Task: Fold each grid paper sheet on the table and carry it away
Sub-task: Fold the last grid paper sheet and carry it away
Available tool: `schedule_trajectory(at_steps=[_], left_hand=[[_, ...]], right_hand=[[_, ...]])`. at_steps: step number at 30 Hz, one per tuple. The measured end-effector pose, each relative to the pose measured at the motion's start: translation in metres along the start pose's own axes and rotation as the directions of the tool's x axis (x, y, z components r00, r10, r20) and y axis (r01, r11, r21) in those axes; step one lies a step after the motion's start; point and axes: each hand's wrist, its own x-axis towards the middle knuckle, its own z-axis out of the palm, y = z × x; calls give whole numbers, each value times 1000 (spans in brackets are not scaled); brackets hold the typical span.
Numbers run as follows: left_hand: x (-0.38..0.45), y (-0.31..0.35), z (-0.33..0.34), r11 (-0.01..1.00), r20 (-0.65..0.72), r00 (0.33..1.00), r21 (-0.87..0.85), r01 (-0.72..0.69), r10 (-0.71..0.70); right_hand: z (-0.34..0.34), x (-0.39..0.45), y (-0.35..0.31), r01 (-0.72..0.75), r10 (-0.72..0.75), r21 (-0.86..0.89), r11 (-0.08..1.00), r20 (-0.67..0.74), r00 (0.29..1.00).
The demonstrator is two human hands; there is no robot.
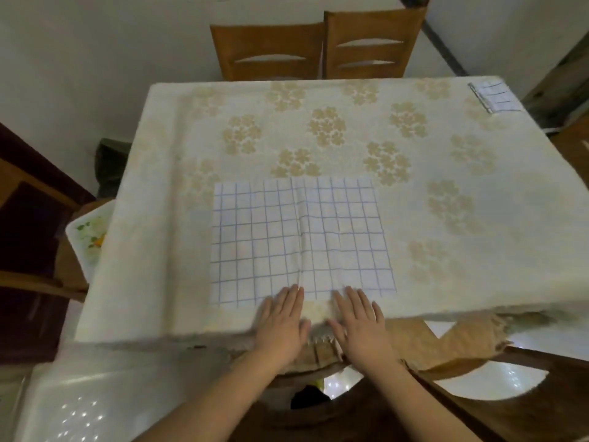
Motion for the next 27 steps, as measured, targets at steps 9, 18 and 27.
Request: schedule_trajectory(at_steps=[9, 18, 27], left_hand=[[13, -26, 3, 995, 21, 996, 52, -87, 86], [37, -4, 2, 983, 6, 985, 62, -175, 175], [53, 9, 10, 975, 24, 982, 116, -191, 190]], right_hand=[[-15, 30, 47, -399, 435, 221, 890, -147, 888], [-28, 71, 79, -621, 652, 400, 674, 71, 755], [-25, 78, 93, -717, 737, 390, 577, 130, 664]])
